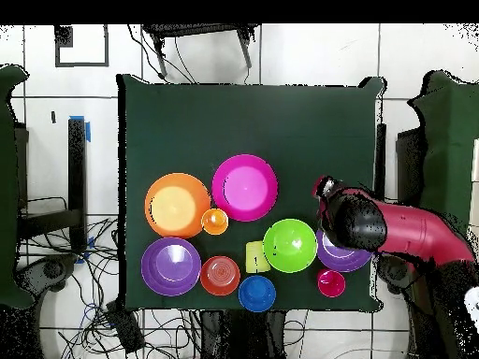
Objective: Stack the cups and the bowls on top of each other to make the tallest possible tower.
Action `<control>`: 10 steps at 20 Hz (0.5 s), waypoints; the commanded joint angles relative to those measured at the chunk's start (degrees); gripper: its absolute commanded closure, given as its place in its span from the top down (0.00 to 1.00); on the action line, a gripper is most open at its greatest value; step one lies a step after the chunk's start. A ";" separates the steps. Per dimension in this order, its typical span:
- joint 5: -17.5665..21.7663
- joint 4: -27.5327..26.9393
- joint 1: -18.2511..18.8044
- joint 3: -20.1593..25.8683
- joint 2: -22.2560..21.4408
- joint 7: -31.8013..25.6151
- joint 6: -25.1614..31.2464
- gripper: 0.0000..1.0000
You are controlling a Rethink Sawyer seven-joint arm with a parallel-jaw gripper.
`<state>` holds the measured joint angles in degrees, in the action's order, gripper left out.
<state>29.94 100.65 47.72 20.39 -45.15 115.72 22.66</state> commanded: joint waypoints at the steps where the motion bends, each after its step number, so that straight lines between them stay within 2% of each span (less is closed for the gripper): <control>1: -3.01 16.02 -4.26 0.43 -11.48 0.90 5.42 1.00; 3: -3.15 18.16 -5.56 -1.07 -13.66 2.33 4.76 1.00; 6: -3.31 21.18 -5.51 -1.74 -14.20 2.97 2.90 1.00; 10: -1.01 23.45 -6.20 -3.39 -10.01 6.54 -5.32 1.00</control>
<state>27.79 114.99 43.81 18.50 -57.59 115.72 21.96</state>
